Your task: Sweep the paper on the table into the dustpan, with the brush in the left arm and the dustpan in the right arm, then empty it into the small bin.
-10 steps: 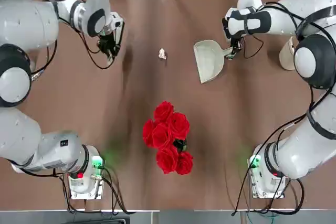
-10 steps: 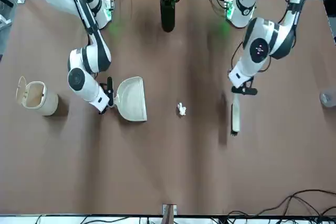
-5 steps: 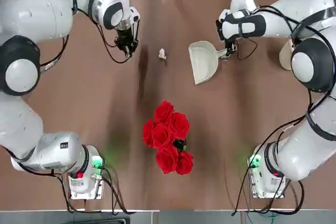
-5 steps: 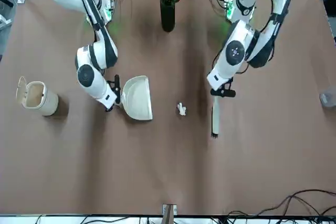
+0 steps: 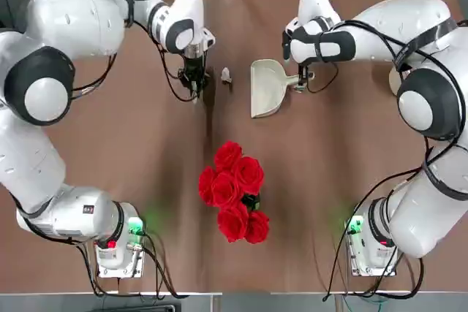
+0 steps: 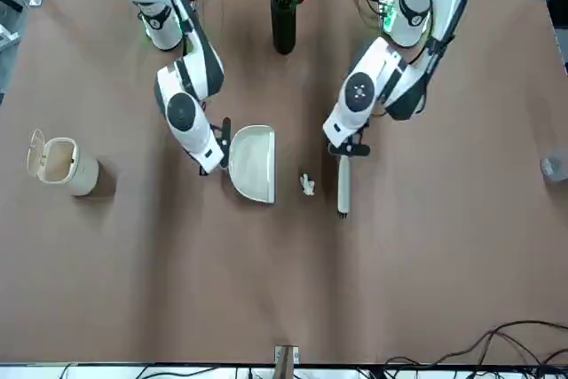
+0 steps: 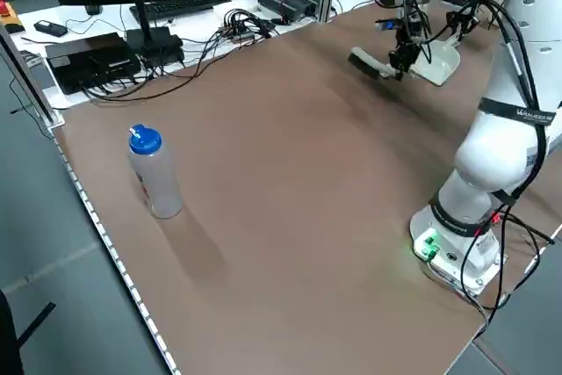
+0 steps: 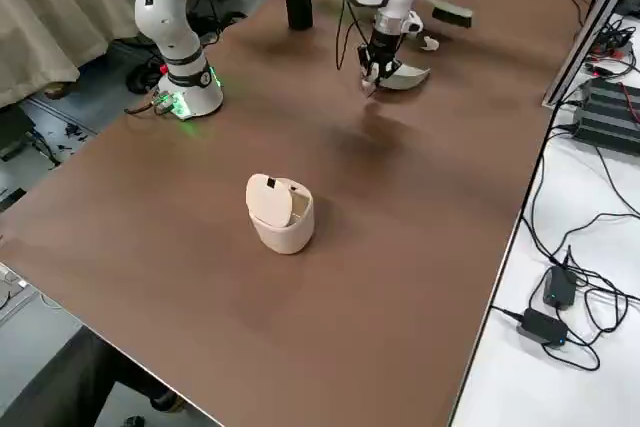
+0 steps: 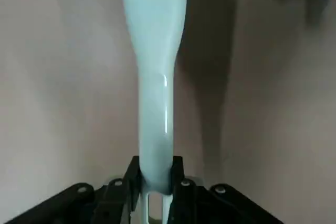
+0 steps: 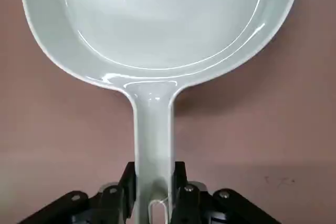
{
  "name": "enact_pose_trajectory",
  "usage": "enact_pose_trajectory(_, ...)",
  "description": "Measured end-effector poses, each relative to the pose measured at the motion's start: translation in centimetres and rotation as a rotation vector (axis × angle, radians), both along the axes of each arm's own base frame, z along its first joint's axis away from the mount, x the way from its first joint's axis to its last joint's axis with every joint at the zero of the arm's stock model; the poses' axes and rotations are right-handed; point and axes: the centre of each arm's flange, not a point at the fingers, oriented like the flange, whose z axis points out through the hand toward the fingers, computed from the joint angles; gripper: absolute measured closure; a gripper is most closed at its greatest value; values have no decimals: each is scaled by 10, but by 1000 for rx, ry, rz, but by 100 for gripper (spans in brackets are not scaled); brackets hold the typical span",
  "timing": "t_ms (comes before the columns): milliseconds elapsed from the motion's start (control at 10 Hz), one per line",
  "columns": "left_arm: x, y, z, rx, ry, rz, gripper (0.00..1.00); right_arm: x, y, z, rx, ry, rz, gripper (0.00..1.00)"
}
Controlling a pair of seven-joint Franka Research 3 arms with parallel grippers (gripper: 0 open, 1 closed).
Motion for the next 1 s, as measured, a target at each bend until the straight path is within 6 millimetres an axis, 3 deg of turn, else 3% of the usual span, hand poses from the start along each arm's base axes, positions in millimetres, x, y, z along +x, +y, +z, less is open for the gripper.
enact_pose_trajectory(300, -17, -20, -22, 7, 47, -28, 73, -4, 21, 3, -29, 9, -70, 67)
enact_pose_trajectory(700, -30, -79, -28, -21, 50, -33, 73, -7, 57, 2, -58, 1, -129, 67)
enact_pose_trajectory(1000, -45, -127, -33, -28, 43, -6, 73, -5, 70, 1, -71, 1, -149, 67)
